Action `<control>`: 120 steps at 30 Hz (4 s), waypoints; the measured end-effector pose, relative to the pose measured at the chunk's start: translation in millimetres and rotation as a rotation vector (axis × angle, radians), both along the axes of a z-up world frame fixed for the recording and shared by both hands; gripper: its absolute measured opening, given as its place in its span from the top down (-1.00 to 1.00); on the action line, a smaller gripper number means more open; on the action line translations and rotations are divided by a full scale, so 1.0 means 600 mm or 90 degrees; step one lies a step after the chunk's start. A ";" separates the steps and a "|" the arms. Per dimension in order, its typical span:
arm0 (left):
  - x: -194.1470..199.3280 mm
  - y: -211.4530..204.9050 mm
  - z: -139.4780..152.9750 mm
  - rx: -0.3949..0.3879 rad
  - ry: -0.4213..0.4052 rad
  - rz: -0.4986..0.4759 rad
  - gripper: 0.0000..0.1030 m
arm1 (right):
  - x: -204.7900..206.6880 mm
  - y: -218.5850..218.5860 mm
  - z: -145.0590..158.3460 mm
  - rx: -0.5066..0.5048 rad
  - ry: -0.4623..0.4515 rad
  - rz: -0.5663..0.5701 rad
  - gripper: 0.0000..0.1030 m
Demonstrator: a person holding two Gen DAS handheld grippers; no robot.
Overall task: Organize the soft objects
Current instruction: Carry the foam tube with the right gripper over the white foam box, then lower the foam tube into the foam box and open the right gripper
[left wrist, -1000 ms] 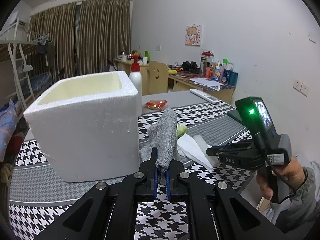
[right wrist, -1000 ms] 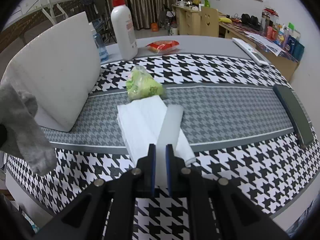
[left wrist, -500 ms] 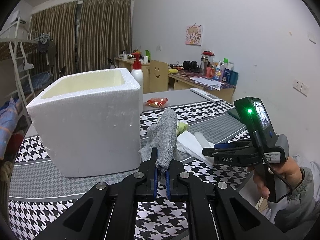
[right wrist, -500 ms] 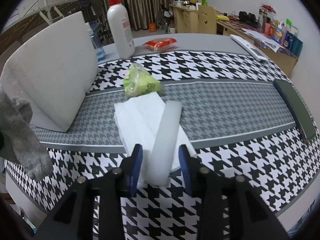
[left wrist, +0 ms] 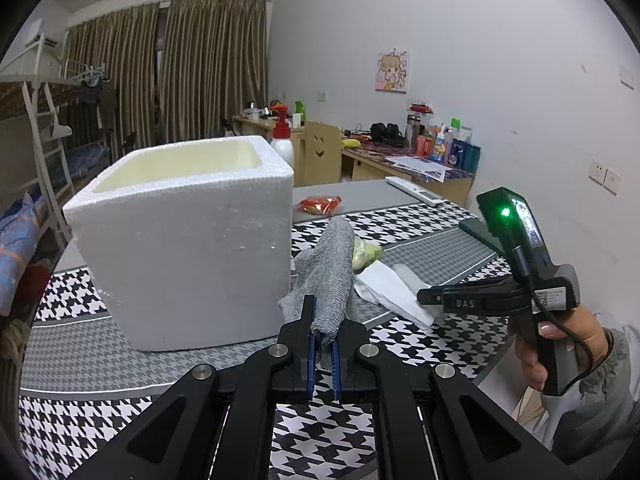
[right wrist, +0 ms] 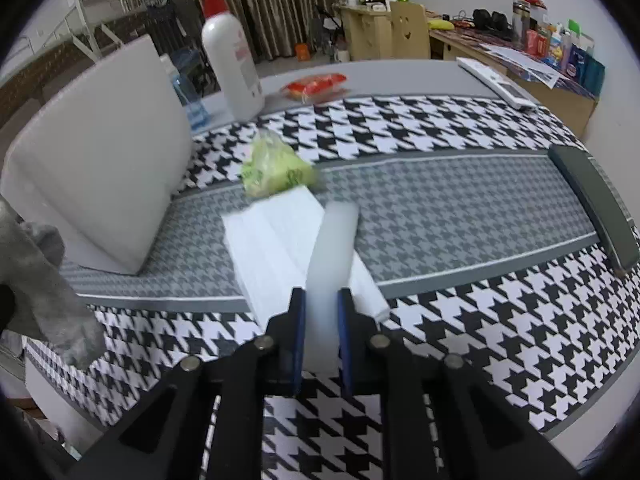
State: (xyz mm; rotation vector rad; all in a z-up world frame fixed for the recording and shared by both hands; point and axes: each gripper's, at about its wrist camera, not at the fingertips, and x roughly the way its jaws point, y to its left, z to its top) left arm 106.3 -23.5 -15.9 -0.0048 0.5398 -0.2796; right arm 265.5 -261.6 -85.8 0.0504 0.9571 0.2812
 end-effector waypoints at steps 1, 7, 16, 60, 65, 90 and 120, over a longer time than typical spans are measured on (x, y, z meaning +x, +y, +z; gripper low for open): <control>-0.002 0.001 0.002 0.001 -0.003 0.000 0.88 | -0.002 -0.002 0.006 0.008 -0.005 0.000 0.64; -0.009 0.003 0.015 0.007 -0.019 0.002 0.88 | -0.020 -0.010 0.052 0.040 -0.056 0.005 0.64; -0.016 0.010 0.045 0.002 -0.045 0.008 0.88 | -0.049 -0.008 0.109 0.065 -0.125 0.021 0.64; -0.049 0.102 0.145 -0.007 -0.160 0.103 0.88 | -0.075 0.105 0.241 0.089 -0.276 0.174 0.64; -0.051 0.123 0.144 -0.001 -0.161 0.135 0.88 | -0.064 0.130 0.246 0.091 -0.271 0.196 0.64; -0.056 0.204 0.126 0.010 -0.144 0.246 0.88 | -0.023 0.236 0.241 0.079 -0.253 0.285 0.64; -0.043 0.237 0.111 -0.007 -0.133 0.281 0.88 | 0.012 0.289 0.227 0.064 -0.238 0.274 -0.81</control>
